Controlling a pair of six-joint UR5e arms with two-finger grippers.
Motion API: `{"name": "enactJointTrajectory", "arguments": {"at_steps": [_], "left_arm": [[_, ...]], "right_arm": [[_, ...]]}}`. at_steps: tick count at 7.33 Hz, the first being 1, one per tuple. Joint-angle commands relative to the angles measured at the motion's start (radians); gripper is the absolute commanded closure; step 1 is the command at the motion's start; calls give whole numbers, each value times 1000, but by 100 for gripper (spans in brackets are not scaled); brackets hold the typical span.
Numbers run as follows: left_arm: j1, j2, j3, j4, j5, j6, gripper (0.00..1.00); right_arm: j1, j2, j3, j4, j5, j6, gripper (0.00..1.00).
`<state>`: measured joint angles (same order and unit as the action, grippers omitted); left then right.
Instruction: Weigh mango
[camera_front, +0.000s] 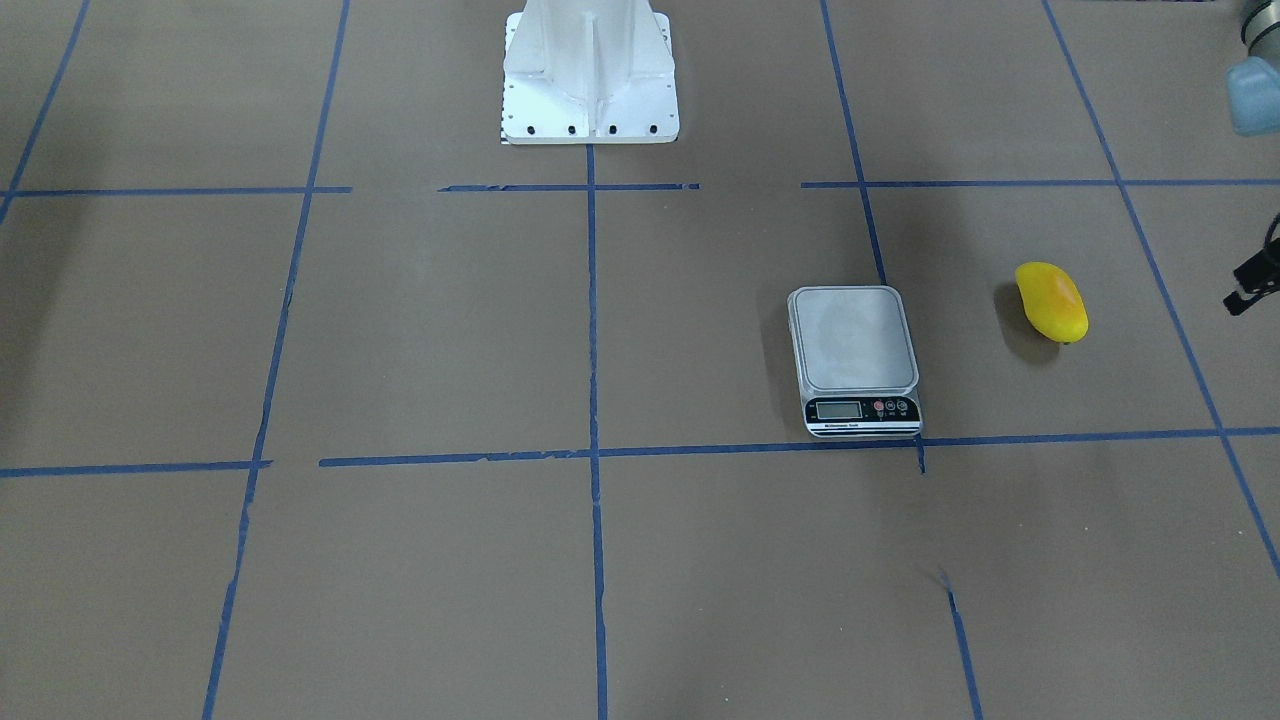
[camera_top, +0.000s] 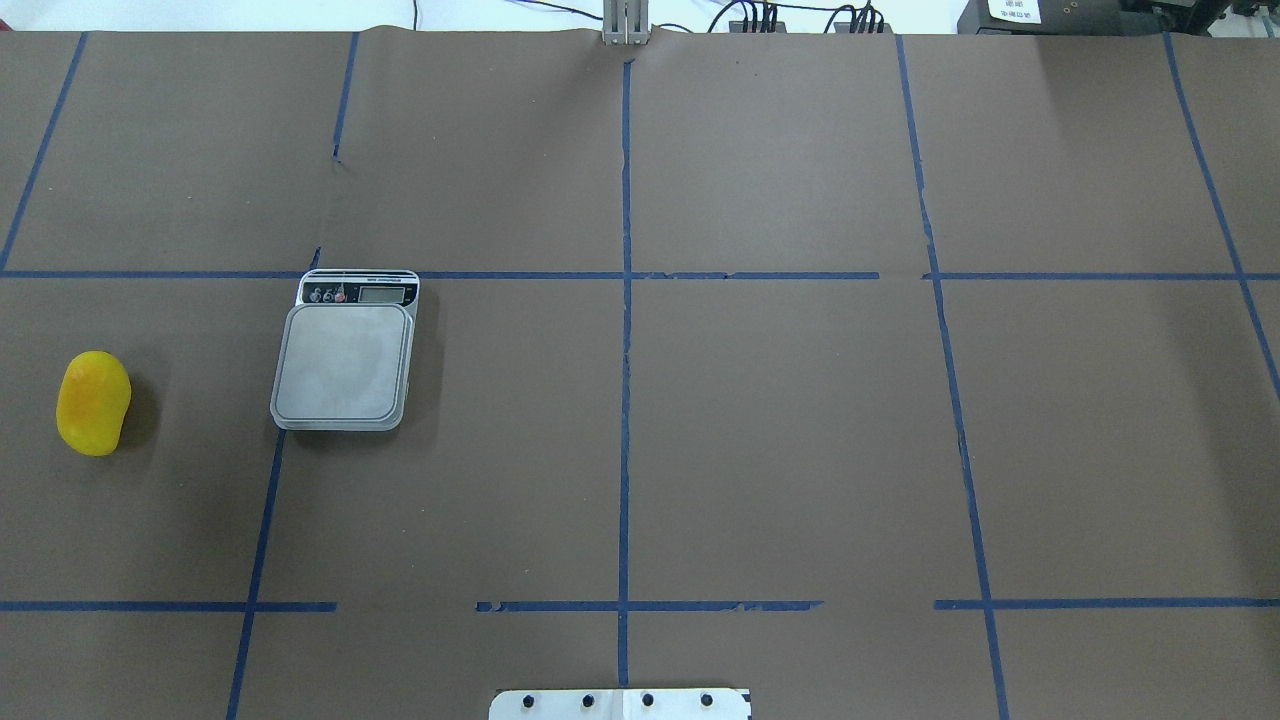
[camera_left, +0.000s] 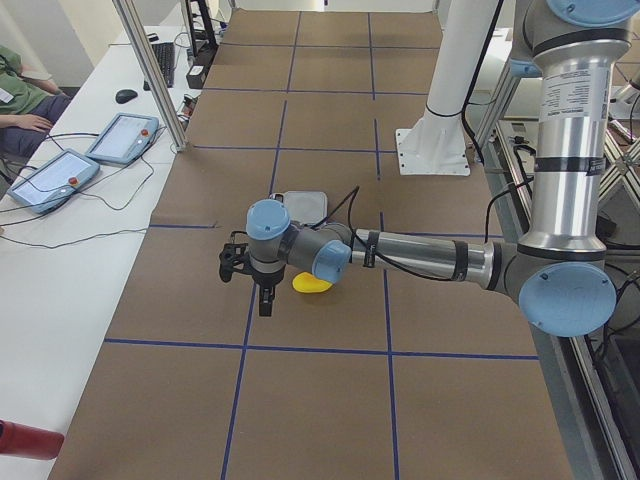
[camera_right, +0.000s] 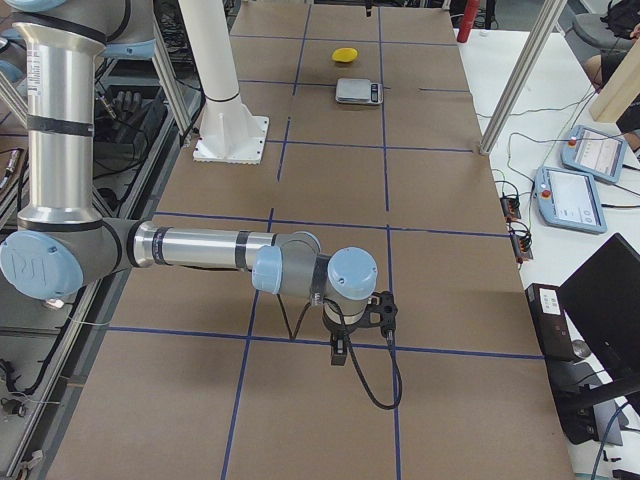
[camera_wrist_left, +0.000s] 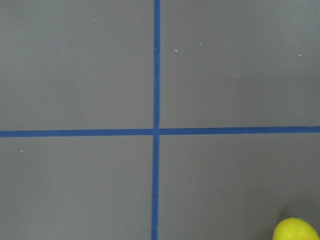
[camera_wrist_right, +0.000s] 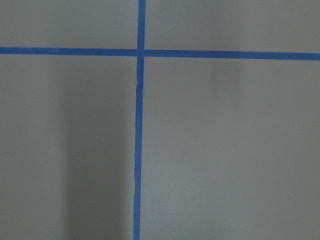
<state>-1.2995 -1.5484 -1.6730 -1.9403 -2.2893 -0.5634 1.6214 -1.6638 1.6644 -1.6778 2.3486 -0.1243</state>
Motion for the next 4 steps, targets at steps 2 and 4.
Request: {"name": "enactJointTrajectory", "arguments": {"at_steps": [2, 4], "left_arm": [[213, 4, -2, -81, 63, -252, 0], [314, 4, 10, -103, 88, -332, 0]], "right_arm": [[0, 1, 0, 0, 0, 0, 0], [0, 1, 0, 0, 0, 0, 0]]}}
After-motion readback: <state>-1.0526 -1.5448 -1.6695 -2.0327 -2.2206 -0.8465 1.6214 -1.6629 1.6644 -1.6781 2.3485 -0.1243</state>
